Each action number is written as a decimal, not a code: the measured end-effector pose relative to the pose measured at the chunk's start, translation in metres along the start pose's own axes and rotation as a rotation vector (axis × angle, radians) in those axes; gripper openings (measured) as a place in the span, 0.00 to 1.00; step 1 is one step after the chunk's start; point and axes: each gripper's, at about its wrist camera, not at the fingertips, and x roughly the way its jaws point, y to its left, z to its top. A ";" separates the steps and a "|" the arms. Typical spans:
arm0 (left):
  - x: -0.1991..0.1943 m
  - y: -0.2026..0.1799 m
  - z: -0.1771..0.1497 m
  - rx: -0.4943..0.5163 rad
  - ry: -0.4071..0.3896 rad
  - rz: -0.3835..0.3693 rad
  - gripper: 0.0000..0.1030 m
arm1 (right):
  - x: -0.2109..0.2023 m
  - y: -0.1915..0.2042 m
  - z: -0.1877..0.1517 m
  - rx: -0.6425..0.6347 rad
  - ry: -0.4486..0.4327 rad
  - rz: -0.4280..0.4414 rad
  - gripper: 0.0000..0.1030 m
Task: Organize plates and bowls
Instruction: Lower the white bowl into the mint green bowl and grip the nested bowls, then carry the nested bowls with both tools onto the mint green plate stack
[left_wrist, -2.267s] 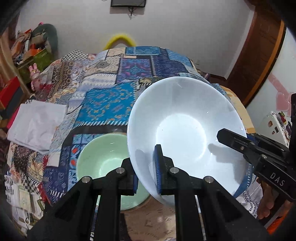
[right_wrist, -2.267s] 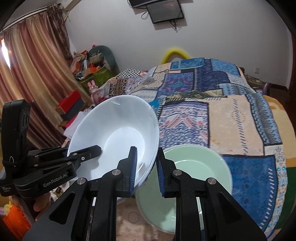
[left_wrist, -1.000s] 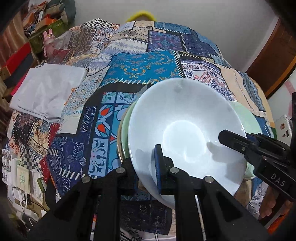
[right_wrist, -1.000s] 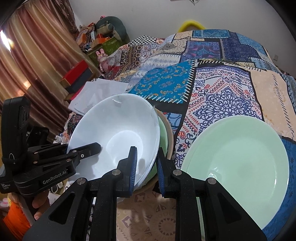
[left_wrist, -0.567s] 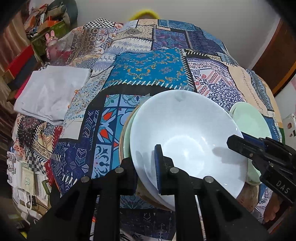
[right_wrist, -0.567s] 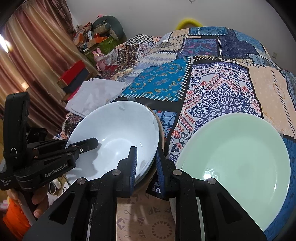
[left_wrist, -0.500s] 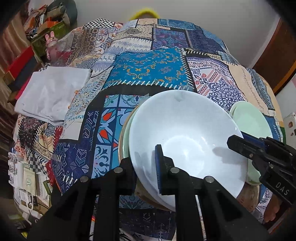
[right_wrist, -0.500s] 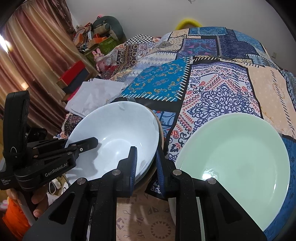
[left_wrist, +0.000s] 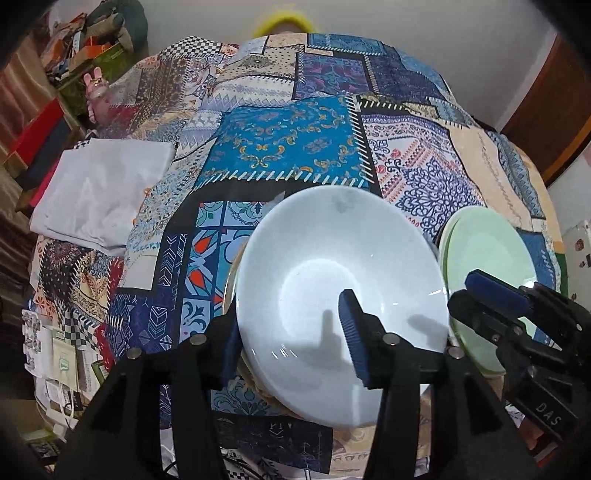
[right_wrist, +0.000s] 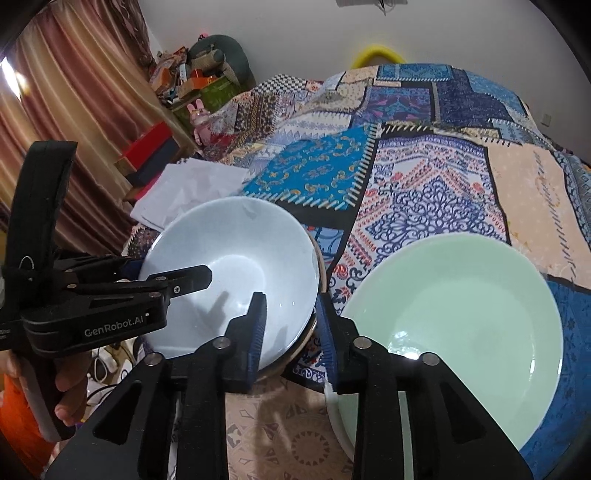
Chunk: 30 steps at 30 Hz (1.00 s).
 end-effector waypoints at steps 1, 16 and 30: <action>-0.001 0.001 0.000 -0.006 0.000 -0.006 0.48 | -0.001 0.000 0.000 -0.001 -0.004 -0.002 0.31; -0.025 0.030 -0.017 -0.013 -0.097 0.027 0.66 | 0.006 0.000 -0.003 0.000 0.006 -0.010 0.34; 0.023 0.050 -0.036 -0.105 0.005 -0.081 0.66 | 0.033 0.005 0.003 -0.011 0.054 -0.024 0.37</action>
